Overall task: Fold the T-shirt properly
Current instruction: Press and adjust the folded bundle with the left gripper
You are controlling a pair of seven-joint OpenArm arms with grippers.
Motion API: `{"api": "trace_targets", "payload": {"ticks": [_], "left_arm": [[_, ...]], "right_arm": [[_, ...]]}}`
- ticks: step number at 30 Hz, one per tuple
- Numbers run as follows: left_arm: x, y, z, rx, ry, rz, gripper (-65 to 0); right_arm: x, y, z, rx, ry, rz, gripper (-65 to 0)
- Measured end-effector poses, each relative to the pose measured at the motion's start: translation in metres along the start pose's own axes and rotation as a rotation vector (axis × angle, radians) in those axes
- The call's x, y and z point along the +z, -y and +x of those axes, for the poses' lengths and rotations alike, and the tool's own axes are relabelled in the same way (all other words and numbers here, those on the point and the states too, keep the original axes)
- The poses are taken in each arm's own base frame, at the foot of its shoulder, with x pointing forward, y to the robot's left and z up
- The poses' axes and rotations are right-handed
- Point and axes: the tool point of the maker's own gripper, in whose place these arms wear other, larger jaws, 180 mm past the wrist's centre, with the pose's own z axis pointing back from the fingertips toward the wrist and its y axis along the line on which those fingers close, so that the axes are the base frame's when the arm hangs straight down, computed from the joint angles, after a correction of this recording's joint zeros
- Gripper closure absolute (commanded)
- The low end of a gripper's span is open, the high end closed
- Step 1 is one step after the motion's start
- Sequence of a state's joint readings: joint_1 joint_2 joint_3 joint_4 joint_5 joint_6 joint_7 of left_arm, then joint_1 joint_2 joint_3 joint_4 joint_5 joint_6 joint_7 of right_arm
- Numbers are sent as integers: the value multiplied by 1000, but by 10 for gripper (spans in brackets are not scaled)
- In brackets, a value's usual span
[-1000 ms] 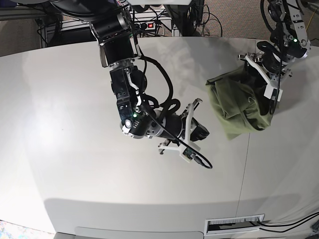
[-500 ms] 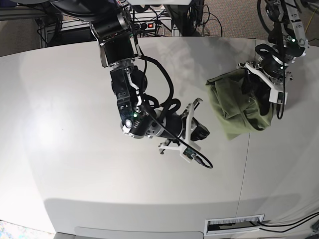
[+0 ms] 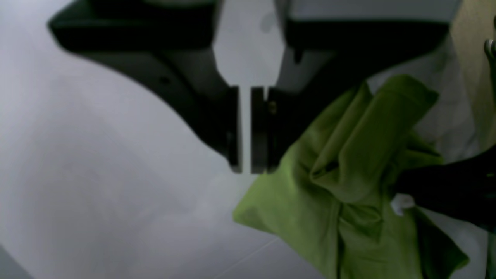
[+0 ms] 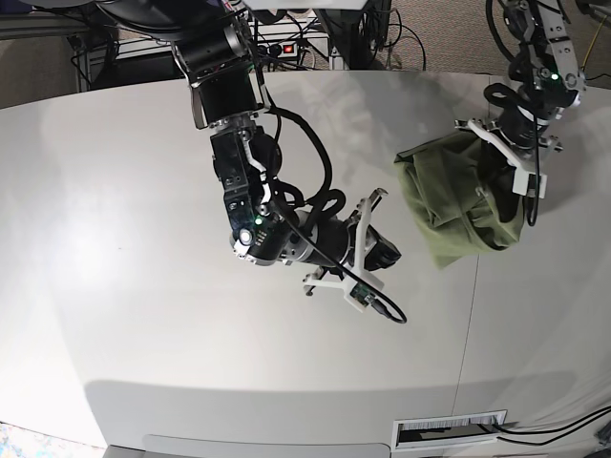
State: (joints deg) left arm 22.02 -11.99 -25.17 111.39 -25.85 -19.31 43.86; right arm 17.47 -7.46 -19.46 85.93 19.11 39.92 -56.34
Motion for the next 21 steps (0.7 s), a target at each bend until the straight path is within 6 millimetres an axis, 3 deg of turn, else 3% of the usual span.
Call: {"api": "trace_targets", "payload": {"ticks": [5, 14, 21], "left_arm": [[6, -22, 4, -108, -28, 62, 0], [22, -41, 29, -259, -20, 123, 0], [46, -85, 54, -319, 7, 254, 0]], "right_arm": [[0, 0, 0, -1, 1, 1, -42], [0, 0, 0, 0, 0, 0, -42], [0, 0, 0, 1, -1, -1, -42]]}}
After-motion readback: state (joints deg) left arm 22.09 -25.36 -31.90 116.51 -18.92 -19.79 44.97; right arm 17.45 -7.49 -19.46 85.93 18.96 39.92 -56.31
